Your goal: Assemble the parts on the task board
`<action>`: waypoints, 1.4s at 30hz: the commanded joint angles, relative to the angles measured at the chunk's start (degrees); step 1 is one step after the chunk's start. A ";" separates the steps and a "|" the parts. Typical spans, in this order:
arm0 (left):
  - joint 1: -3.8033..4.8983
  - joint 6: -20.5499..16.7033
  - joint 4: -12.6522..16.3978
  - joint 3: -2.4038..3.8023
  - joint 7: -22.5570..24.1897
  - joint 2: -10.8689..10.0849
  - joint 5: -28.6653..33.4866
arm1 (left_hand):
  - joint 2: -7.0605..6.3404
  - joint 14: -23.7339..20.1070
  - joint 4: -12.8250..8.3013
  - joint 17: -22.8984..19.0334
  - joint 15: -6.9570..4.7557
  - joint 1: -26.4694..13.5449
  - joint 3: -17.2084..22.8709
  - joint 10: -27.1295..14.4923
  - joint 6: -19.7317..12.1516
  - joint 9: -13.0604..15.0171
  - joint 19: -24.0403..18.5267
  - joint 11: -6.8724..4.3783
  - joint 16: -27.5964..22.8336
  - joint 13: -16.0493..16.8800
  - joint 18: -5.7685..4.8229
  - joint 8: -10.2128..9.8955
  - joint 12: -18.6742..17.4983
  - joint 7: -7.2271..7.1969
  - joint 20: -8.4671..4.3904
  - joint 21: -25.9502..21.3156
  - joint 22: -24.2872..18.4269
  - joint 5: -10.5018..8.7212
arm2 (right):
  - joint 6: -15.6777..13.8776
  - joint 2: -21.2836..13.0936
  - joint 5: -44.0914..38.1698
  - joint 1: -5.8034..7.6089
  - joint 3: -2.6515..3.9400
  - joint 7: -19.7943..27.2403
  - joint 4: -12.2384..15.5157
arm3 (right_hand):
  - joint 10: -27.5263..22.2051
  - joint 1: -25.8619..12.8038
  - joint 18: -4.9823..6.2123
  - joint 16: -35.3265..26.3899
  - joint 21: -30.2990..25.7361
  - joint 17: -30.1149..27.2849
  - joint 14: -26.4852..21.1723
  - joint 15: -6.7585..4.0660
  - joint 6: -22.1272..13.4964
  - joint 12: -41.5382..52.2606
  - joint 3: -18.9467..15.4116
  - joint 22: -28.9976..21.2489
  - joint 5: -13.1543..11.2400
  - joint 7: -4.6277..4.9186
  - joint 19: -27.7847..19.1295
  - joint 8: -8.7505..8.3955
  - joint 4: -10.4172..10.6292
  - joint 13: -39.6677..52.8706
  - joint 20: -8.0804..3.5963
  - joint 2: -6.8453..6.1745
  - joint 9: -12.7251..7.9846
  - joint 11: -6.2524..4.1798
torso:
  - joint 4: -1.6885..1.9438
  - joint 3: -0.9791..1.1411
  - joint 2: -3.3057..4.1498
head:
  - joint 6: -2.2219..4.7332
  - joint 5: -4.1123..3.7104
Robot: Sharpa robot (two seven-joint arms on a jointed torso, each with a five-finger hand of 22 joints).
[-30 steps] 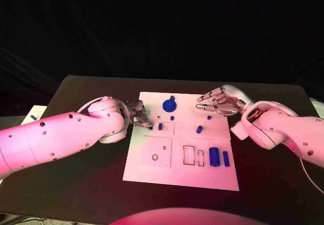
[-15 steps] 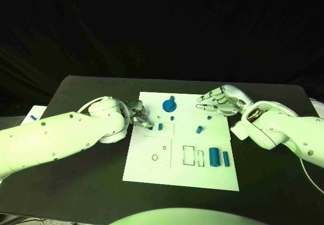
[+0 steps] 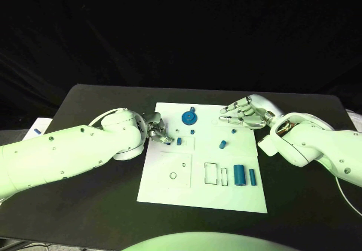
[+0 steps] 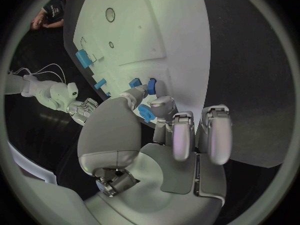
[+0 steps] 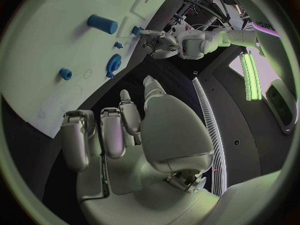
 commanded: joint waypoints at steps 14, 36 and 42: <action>-0.40 1.39 0.18 -0.32 -0.10 0.55 0.14 | 0.17 6.04 0.23 15.08 -0.36 -0.62 -0.58 0.64 0.51 -0.05 5.53 -0.09 0.18 0.69 -0.83 -0.24 0.78 0.10 -0.48 0.61 14.63 -0.06 | -0.02 0.02 -0.15 0.00 0.00 0.54 0.13 | -0.25 0.23 0.47 -0.31 -0.30 4.01 3.43 -0.05 0.27 -0.21 -0.46 7.26 0.64 -0.04 -0.24 0.01 -0.14 2.18 -0.01 0.61 0.06 -0.36 | 0.02 -0.01 -0.02 | 0.21 -0.03; -0.33 2.98 -0.77 -0.32 -1.99 0.55 0.64 | 1.83 6.04 7.69 15.08 -0.27 -2.47 -15.08 0.64 1.54 -0.07 5.53 0.15 0.18 1.23 -0.83 -1.50 0.48 0.32 -0.43 0.60 14.63 0.05 | -0.24 -0.02 -0.14 0.00 0.00 0.57 0.17 | -0.37 0.16 0.53 -0.51 -0.45 3.81 3.38 -0.04 0.24 -0.46 -0.57 7.03 0.97 -0.02 -0.43 0.00 -0.09 2.04 -0.01 0.57 0.06 -0.35 | 0.03 -0.04 -0.02 | 0.23 -0.05; -0.33 2.91 -0.81 -0.32 -2.22 0.50 0.69 | 2.59 6.04 9.55 15.08 -0.25 -1.69 -18.81 0.62 1.65 0.05 5.52 0.16 0.18 1.34 -0.83 -1.69 0.37 0.36 -0.42 0.56 14.62 0.11 | -0.27 -0.03 -0.14 0.00 0.00 0.57 0.16 | -0.37 0.16 0.53 -0.51 -0.45 3.81 3.38 -0.04 0.24 -0.46 -0.57 7.03 0.97 -0.02 -0.43 0.00 -0.09 2.04 -0.01 0.57 0.06 -0.35 | 0.04 -0.04 -0.03 | 0.24 -0.02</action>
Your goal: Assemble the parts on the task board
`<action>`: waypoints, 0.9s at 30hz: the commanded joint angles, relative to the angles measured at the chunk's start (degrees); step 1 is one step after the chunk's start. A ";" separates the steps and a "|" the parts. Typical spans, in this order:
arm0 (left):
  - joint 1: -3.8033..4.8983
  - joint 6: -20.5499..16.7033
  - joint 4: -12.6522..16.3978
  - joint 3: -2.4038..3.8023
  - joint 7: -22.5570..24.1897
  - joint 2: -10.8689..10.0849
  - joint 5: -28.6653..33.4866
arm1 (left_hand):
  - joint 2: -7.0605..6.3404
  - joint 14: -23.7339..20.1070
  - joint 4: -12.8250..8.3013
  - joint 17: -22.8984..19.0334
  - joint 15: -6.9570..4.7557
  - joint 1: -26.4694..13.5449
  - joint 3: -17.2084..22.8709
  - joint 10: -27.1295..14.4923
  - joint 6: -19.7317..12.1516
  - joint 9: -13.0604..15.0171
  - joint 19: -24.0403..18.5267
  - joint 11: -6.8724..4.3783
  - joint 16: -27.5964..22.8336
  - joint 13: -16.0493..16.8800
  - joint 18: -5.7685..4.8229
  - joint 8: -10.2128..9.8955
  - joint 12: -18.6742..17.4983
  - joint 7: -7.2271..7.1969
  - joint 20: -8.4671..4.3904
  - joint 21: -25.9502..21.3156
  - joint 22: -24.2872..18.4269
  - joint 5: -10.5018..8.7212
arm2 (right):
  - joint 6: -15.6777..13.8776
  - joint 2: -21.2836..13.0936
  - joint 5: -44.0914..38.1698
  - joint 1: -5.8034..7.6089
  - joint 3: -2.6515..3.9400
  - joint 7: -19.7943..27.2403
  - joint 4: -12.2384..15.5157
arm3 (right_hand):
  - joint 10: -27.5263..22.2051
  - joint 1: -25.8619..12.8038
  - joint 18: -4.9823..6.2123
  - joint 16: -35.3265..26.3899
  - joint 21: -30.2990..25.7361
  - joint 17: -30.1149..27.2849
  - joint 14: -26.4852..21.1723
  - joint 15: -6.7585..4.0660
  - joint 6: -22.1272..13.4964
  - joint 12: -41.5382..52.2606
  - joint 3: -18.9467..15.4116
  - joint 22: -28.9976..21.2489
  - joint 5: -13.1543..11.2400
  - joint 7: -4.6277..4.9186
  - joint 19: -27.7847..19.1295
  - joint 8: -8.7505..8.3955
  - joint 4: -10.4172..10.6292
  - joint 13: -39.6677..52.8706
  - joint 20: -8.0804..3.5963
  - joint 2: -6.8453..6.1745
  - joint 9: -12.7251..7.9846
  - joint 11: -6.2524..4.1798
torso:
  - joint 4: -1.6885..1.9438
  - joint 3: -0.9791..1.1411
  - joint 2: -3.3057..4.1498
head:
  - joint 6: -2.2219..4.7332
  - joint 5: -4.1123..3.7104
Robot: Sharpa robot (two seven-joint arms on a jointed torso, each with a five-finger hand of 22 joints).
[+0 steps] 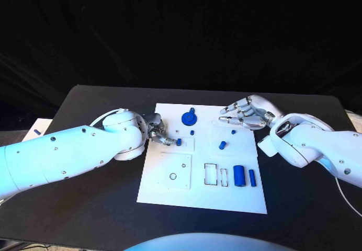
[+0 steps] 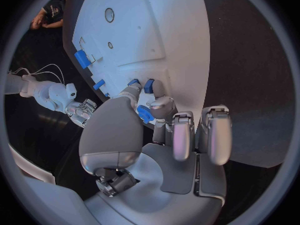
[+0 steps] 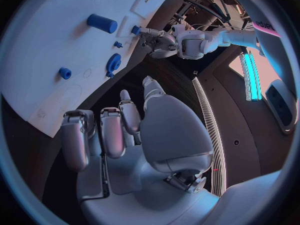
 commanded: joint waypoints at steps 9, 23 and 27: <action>-0.39 1.64 0.18 -0.31 -1.54 -0.23 0.44 | 1.24 6.04 0.55 15.10 -0.30 -0.22 -2.50 0.16 0.53 0.17 5.52 0.12 0.18 0.01 -0.91 -0.31 -0.45 0.05 -0.45 0.14 14.58 0.18 | -0.11 0.09 -0.14 -0.02 0.00 0.55 -0.05 | -0.03 -0.14 0.56 -0.38 -0.29 3.68 3.35 -0.03 0.19 -0.27 -0.52 6.88 0.36 -0.01 -0.53 -0.03 0.12 1.87 0.00 0.29 0.07 -0.33 | -0.04 -0.05 -0.01 | 0.03 0.00; -0.39 1.09 1.54 0.38 -1.49 -1.17 0.24 | 1.94 6.04 0.61 15.10 -0.38 -1.14 -4.10 0.09 0.70 0.37 5.51 0.04 0.18 -0.22 -0.89 -0.13 -0.75 -0.06 -0.50 0.09 14.56 0.27 | 0.07 0.32 -0.13 -0.02 0.00 0.53 -0.32 | -0.05 -0.16 0.57 -0.39 -0.31 3.67 3.35 -0.03 0.18 -0.29 -0.55 6.84 0.43 -0.01 -0.56 -0.03 0.13 1.86 0.00 0.29 0.07 -0.33 | 0.09 -0.05 -0.06 | 0.08 -0.03; -0.39 1.32 1.87 0.59 -1.50 -1.39 0.23 | 2.36 6.04 0.61 15.10 -0.40 -1.48 -4.50 0.07 0.74 0.45 5.51 0.01 0.18 -0.29 -0.89 -0.05 -0.85 -0.09 -0.53 0.08 14.56 0.26 | 0.12 0.40 -0.13 -0.03 0.00 0.49 -0.40 | -0.03 -0.17 0.57 -0.39 -0.31 3.68 3.35 -0.02 0.17 -0.24 -0.57 6.86 0.53 -0.01 -0.55 -0.04 0.14 1.89 0.00 0.30 0.07 -0.33 | 0.05 -0.04 -0.01 | 0.13 0.01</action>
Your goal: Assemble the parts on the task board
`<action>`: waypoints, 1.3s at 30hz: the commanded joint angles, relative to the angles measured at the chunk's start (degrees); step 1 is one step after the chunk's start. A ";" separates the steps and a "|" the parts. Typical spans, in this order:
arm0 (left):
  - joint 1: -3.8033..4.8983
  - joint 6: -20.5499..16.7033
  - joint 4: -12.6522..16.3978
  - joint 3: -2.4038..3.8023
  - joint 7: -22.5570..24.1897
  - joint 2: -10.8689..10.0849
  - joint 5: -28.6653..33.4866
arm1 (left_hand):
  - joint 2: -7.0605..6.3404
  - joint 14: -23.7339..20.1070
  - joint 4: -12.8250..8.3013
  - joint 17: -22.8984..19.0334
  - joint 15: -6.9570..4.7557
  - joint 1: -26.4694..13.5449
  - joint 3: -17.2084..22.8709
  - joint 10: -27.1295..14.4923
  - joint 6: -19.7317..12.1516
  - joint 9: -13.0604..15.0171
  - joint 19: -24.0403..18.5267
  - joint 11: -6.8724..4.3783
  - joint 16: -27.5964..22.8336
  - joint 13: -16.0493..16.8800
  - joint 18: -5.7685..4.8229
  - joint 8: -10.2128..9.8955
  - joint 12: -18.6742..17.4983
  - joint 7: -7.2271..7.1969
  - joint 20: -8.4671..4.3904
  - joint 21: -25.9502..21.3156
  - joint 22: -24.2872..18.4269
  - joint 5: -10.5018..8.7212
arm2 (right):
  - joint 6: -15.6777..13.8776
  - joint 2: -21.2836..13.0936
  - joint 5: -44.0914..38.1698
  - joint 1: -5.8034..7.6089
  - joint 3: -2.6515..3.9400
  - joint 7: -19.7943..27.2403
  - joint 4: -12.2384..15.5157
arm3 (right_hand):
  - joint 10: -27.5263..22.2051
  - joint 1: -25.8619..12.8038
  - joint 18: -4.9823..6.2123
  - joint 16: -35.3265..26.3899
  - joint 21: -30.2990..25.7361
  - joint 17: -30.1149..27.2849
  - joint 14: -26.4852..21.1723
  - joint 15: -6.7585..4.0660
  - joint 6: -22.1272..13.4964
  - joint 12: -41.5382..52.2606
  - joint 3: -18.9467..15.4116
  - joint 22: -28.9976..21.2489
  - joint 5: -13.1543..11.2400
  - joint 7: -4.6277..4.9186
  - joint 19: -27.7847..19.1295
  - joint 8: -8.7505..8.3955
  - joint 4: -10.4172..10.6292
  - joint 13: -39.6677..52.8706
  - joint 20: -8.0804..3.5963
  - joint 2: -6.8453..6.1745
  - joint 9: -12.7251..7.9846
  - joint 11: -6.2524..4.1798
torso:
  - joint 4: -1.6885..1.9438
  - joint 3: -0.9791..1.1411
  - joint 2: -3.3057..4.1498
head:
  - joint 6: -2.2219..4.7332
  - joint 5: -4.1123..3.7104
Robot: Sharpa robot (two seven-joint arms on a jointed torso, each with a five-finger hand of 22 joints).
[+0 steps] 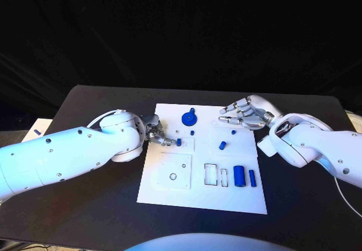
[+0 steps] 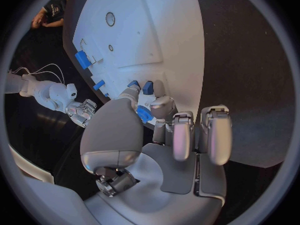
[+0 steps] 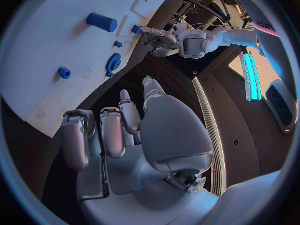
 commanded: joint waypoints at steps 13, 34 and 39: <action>0.14 0.00 1.28 0.85 -0.26 -0.97 0.82 | 2.81 6.04 0.06 15.10 -0.46 -4.00 -5.81 0.07 0.04 0.75 5.50 -0.01 0.18 -0.20 -0.90 0.76 -0.68 -0.11 -0.60 0.05 14.56 -0.02 | 0.15 0.20 -0.14 -0.04 0.00 0.14 -0.36 | 0.11 -0.16 0.57 -0.37 -0.31 3.73 3.36 -0.02 0.17 -0.19 -0.42 6.88 0.37 -0.01 -0.54 -0.03 -0.02 1.94 0.00 0.32 0.08 -0.44 | -0.03 0.03 0.02 | 0.26 0.14; 3.04 -1.90 -0.96 2.45 6.48 -0.94 6.97 | 5.57 5.90 -0.11 14.60 0.84 2.51 -8.33 -6.86 -6.00 2.11 2.23 1.66 -0.15 -9.87 1.41 1.31 -10.03 1.77 0.52 -11.80 11.28 -1.50 | 0.18 0.54 0.01 -0.06 0.00 0.11 -0.68 | 0.14 -0.09 0.56 -0.38 -0.29 3.74 3.36 -0.03 0.19 -0.11 -0.42 6.92 0.58 -0.01 -0.51 -0.02 -0.03 1.98 0.00 0.45 0.09 -0.45 | -0.17 0.04 0.11 | 0.73 0.06; 3.30 0.20 -1.69 2.46 6.61 -0.81 7.40 | 6.26 6.04 -0.23 15.10 0.77 3.76 -8.34 -6.32 -5.94 2.50 2.59 1.53 0.18 -8.82 1.19 2.01 -8.64 1.60 0.56 -10.65 11.62 -1.49 | 0.19 0.52 0.01 -0.06 0.00 0.09 -0.64 | 0.14 -0.09 0.56 -0.38 -0.29 3.74 3.36 -0.03 0.19 -0.11 -0.42 6.92 0.58 -0.01 -0.51 -0.02 -0.03 1.98 0.00 0.45 0.09 -0.45 | -0.04 0.07 0.05 | 0.71 -0.11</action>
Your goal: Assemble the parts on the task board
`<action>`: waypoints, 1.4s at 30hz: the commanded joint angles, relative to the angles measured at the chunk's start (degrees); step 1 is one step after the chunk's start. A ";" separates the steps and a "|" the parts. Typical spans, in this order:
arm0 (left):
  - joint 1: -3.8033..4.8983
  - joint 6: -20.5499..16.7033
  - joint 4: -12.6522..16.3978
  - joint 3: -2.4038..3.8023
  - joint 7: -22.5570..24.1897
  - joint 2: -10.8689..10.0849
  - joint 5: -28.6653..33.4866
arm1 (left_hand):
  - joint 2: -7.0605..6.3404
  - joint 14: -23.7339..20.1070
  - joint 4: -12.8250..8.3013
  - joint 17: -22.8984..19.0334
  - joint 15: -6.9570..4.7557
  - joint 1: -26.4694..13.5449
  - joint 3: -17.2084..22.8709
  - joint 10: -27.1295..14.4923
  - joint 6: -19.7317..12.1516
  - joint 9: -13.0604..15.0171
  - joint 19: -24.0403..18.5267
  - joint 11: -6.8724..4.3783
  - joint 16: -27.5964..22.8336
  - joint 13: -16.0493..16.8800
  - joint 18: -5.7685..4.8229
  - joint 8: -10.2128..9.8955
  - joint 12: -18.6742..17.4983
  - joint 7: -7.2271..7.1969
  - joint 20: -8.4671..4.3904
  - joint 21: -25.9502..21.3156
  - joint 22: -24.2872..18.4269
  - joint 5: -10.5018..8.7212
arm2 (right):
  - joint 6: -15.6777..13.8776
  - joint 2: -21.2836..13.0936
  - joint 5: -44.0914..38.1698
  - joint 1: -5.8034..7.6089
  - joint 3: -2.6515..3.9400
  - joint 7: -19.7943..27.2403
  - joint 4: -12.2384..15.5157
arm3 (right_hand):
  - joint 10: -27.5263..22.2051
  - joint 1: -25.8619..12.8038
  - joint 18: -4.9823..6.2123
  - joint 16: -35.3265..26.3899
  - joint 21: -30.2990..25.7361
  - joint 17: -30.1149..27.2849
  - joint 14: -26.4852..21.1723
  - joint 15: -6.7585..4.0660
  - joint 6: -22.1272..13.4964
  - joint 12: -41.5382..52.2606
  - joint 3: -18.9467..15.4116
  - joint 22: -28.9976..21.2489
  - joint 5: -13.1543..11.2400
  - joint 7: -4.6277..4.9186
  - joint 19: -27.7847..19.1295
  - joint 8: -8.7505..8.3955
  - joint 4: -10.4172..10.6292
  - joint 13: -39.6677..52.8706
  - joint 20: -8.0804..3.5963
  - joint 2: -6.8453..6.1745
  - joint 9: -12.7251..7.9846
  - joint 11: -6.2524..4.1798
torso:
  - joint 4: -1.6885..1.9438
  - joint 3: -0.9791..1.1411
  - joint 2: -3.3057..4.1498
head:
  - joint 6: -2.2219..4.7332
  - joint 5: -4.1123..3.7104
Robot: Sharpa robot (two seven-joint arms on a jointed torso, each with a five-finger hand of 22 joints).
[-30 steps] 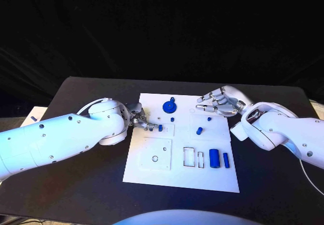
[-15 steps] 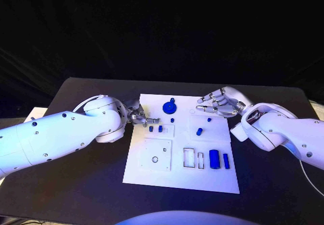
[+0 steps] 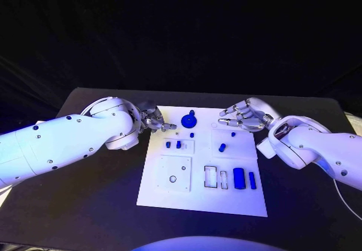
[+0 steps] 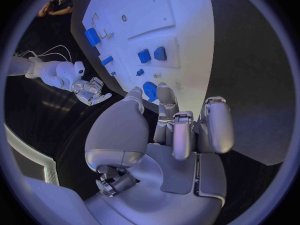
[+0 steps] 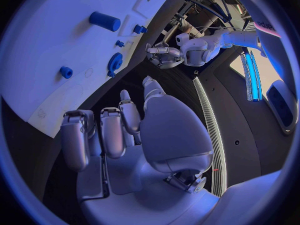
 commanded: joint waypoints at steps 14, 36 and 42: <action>0.24 9.49 -0.18 -0.19 1.21 -0.94 2.90 | 0.70 5.95 -0.41 15.07 0.13 7.90 -0.53 1.51 0.11 -0.06 3.26 -0.42 0.18 1.88 -0.25 0.46 2.85 -0.35 0.36 2.93 12.37 -1.53 | 0.15 0.01 -0.07 -0.03 0.00 0.16 0.09 | 0.05 -0.01 0.55 -0.35 -0.29 3.79 3.37 -0.03 0.20 -0.06 -0.39 6.95 0.36 -0.02 -0.49 -0.01 -0.03 2.03 0.00 0.57 0.10 -0.34 | 0.15 -0.06 -0.05 | -0.11 0.04; -0.05 9.88 -1.81 -0.79 1.71 0.25 2.84 | 2.18 5.95 -0.62 15.07 0.14 12.81 -1.11 1.70 0.62 -0.57 3.37 -0.49 0.18 1.66 -0.32 0.03 3.12 -0.41 0.35 3.23 12.51 -4.76 | 0.02 0.16 -0.17 -0.06 0.00 0.21 0.04 | 0.05 0.15 0.56 -0.34 -0.31 3.82 3.38 -0.04 0.21 -0.05 -0.33 6.92 0.49 -0.03 -0.51 0.00 -0.11 2.03 0.00 0.68 0.10 -0.35 | 0.06 -0.04 0.04 | -0.45 0.05; -0.08 10.76 -1.62 -0.85 1.80 0.24 2.80 | 2.02 5.95 -0.55 15.07 0.17 13.56 -1.85 1.74 0.82 -0.67 3.39 -0.44 0.18 1.54 -0.34 -0.02 3.14 -0.38 0.38 3.30 12.53 -6.46 | 0.03 0.15 -0.19 -0.07 0.00 0.19 0.03 | 0.05 0.15 0.56 -0.34 -0.31 3.82 3.38 -0.04 0.21 -0.05 -0.33 6.92 0.49 -0.03 -0.51 0.00 -0.11 2.03 0.00 0.68 0.10 -0.35 | 0.10 -0.04 -0.02 | -0.59 0.03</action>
